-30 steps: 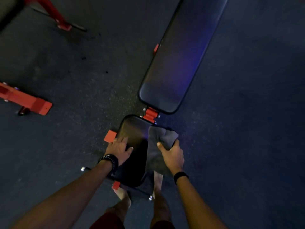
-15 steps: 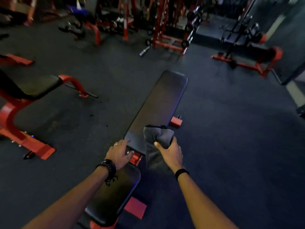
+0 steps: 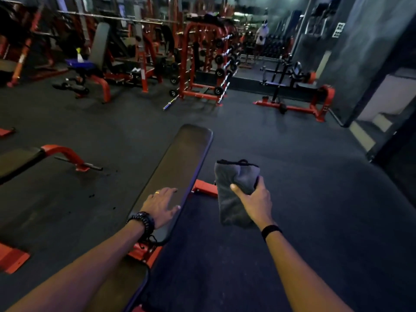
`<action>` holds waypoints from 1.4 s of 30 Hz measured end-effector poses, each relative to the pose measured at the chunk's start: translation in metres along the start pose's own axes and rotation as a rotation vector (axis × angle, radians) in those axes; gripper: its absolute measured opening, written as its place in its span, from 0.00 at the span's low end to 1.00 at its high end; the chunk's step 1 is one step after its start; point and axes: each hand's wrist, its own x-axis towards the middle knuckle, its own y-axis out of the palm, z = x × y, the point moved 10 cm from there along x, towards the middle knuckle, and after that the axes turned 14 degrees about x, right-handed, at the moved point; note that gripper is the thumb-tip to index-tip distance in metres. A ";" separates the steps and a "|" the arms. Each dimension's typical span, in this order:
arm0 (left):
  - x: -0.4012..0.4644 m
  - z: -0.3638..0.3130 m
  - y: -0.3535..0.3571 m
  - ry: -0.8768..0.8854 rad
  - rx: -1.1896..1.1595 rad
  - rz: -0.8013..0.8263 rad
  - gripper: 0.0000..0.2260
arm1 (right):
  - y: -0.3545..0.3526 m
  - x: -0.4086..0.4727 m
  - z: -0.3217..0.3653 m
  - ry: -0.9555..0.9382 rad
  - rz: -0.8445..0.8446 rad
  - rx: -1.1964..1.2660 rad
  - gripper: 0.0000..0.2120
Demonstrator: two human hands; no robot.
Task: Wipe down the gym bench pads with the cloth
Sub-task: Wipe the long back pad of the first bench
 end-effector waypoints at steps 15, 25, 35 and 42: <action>0.164 -0.039 0.030 -0.048 -0.105 0.012 0.32 | 0.041 0.163 -0.003 -0.343 0.293 -0.593 0.30; 0.315 -0.015 0.041 -0.163 -0.129 0.036 0.28 | 0.116 0.327 -0.002 -0.568 0.415 -0.794 0.29; 0.434 0.005 0.076 -0.327 -0.156 0.113 0.46 | 0.184 0.482 -0.032 -0.615 0.485 -0.696 0.29; 0.497 0.036 0.079 -0.535 -0.174 0.109 0.42 | 0.253 0.589 -0.019 -0.687 0.680 -0.600 0.26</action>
